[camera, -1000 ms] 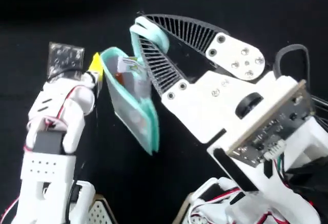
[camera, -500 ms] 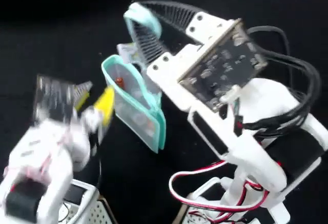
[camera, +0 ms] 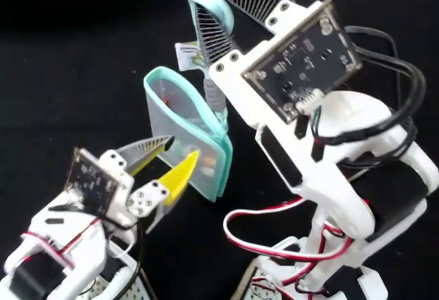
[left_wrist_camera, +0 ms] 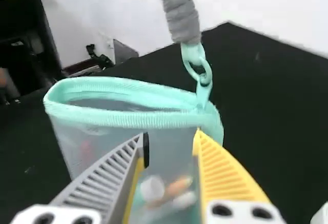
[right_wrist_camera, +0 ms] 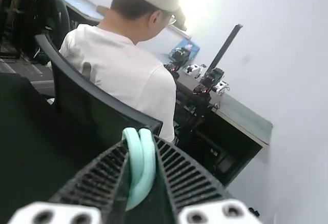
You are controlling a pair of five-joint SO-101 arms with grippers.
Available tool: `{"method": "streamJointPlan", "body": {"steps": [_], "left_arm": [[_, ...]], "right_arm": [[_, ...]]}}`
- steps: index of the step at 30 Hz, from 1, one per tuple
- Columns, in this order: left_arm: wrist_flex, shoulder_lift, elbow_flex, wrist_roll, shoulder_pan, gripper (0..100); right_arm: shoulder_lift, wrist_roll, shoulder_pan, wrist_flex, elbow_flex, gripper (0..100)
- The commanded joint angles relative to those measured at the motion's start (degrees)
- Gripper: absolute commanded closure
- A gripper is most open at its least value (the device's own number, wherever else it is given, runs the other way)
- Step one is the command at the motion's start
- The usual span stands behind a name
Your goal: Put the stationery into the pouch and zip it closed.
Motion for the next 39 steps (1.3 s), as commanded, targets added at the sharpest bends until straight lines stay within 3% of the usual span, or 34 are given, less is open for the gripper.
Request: {"method": "streamJointPlan", "body": {"steps": [1, 5, 16, 24, 34, 39], "left_arm": [[-5.1, 0.0, 1.89, 2.64, 1.98, 85], [-5.01, 0.0, 1.8, 2.55, 7.52, 86], [-6.51, 1.05, 3.38, 2.37, 11.47, 85], [-16.44, 13.19, 6.2, -2.46, 5.32, 86], [-13.8, 14.68, 6.55, -2.46, -6.73, 86], [-16.62, 11.96, 6.73, -2.46, -11.74, 86]], "right_arm": [[0.31, 0.35, 0.7, -1.32, 0.66, 98.6], [0.31, 0.44, 0.7, -1.32, 0.66, 98.6], [0.31, 0.44, 0.7, -1.23, 0.75, 98.6], [0.31, 0.35, 0.7, -0.97, 0.75, 98.6], [-0.22, 0.35, 0.88, -1.23, 0.22, 98.6], [-0.13, 0.44, 9.23, -7.03, -2.77, 98.6]]}}
